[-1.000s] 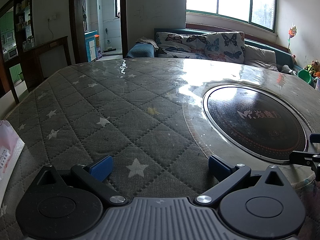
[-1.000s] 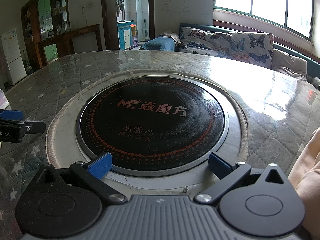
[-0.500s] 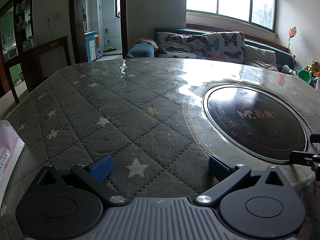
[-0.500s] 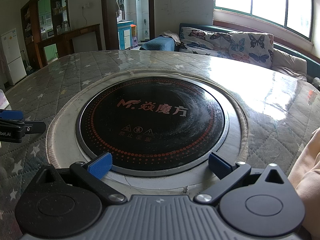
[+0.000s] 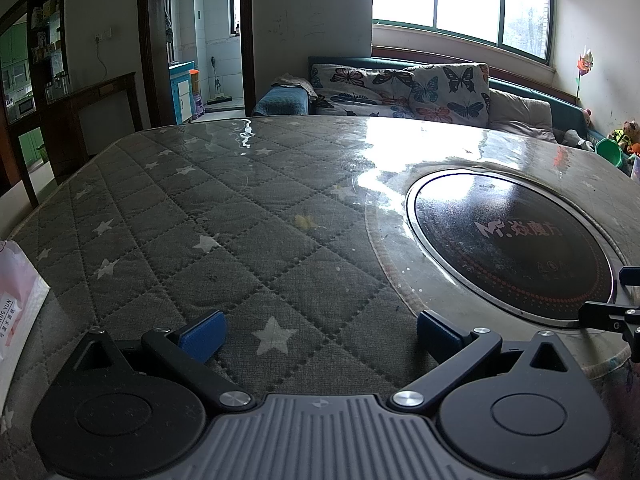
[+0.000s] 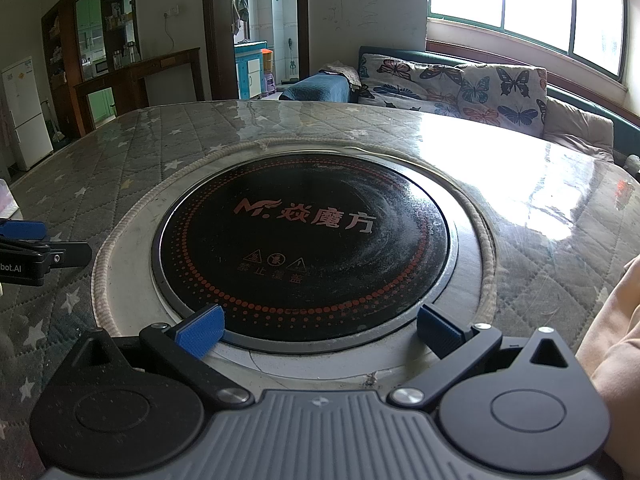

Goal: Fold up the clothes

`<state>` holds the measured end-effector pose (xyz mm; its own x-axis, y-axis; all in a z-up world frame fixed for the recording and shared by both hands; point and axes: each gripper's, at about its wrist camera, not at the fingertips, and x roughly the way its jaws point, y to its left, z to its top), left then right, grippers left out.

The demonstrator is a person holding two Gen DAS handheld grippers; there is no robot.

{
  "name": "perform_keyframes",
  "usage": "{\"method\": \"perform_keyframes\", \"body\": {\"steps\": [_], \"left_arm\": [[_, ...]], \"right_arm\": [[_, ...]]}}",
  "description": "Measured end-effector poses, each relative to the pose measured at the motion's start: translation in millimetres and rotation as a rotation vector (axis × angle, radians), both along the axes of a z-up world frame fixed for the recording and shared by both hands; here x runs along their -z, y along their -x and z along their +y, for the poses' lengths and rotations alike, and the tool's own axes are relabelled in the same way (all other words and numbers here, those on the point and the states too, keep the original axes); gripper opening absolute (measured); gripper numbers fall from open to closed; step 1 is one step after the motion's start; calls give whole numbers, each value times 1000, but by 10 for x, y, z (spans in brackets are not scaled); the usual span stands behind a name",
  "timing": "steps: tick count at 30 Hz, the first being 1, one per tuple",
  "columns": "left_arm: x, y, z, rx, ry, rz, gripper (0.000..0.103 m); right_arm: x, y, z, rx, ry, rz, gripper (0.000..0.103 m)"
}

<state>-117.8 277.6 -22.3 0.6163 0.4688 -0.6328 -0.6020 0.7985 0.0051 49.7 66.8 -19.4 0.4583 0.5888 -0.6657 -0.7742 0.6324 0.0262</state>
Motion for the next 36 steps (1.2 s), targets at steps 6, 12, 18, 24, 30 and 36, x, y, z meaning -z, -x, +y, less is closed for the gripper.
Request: {"method": "perform_keyframes", "body": {"steps": [6, 12, 18, 24, 30, 36], "left_arm": [[1, 1, 0, 0, 0, 0, 103], [2, 1, 0, 0, 0, 0, 103], [4, -3, 2, 0, 0, 0, 103], [7, -8, 2, 0, -2, 2, 103], [13, -15, -4, 0, -5, 5, 103], [21, -7, 16, 0, -6, 5, 103]], "right_arm": [[-1, 0, 0, 0, 0, 0, 103], [0, 0, 1, 0, 0, 0, 103], [-1, 1, 0, 0, 0, 0, 103], [-3, 1, -1, 0, 0, 1, 103], [-3, 1, -2, 0, 0, 1, 103], [-3, 2, -1, 0, 1, 0, 103]]}}
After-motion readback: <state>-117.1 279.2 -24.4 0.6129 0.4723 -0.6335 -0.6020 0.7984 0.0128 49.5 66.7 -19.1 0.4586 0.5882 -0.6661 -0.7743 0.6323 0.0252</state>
